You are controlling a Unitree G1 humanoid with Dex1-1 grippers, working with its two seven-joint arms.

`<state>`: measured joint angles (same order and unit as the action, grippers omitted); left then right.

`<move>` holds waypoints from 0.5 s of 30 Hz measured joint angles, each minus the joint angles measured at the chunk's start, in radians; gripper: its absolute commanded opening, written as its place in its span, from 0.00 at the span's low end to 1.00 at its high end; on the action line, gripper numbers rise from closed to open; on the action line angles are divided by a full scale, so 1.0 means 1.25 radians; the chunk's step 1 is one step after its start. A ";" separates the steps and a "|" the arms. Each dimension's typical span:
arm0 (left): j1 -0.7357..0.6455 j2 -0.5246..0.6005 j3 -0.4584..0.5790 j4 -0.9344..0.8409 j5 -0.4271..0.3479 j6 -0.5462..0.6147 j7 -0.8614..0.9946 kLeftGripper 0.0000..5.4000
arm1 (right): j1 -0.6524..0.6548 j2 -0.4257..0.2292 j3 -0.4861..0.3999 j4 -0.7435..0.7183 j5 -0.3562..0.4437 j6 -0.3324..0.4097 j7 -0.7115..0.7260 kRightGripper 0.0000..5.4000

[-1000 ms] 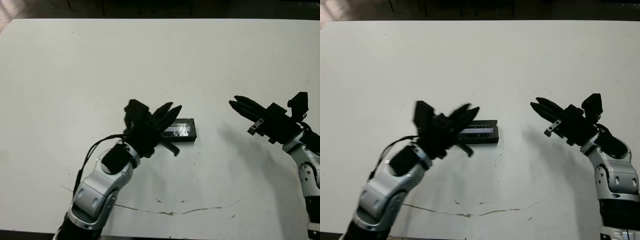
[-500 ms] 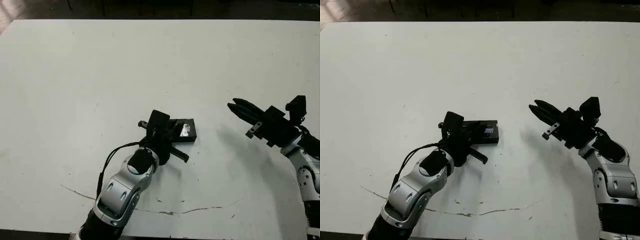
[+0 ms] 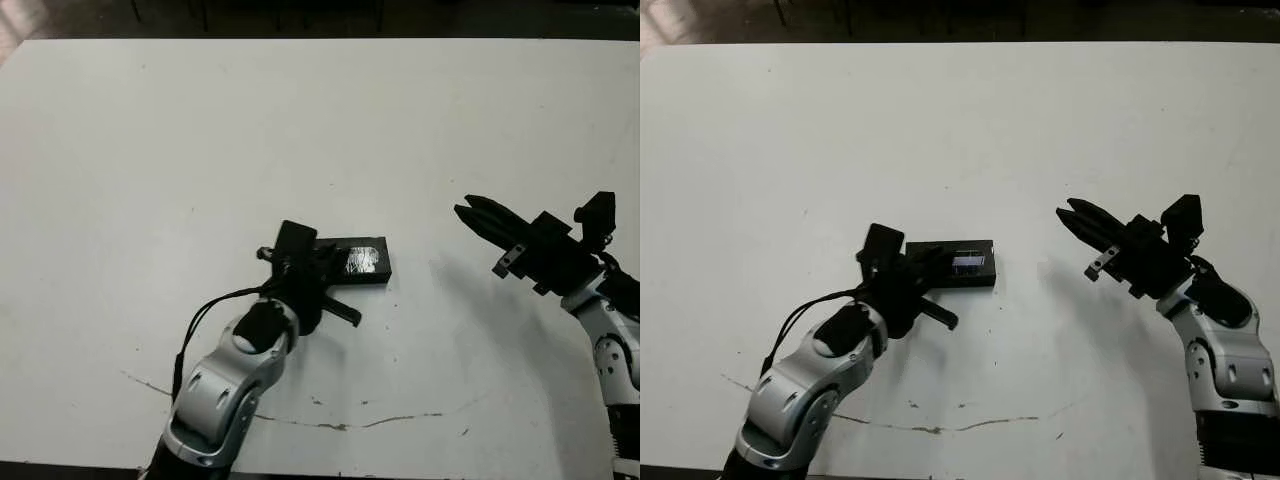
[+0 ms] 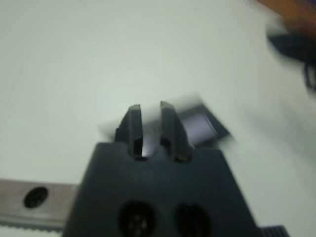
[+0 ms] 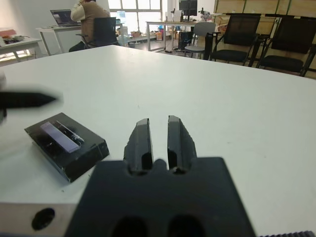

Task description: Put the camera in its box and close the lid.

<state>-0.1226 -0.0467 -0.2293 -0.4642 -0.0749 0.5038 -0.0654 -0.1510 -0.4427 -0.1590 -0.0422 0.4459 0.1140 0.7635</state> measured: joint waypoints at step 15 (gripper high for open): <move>-0.024 0.195 0.307 0.238 0.029 -0.554 -0.031 0.00 | 0.007 0.127 0.038 -0.057 -0.142 -0.120 -0.237 0.00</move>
<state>-0.1532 0.1966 0.1541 -0.1670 -0.0383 -0.1893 -0.1047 -0.1417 -0.2835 -0.1113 -0.1135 0.2679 -0.0359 0.4672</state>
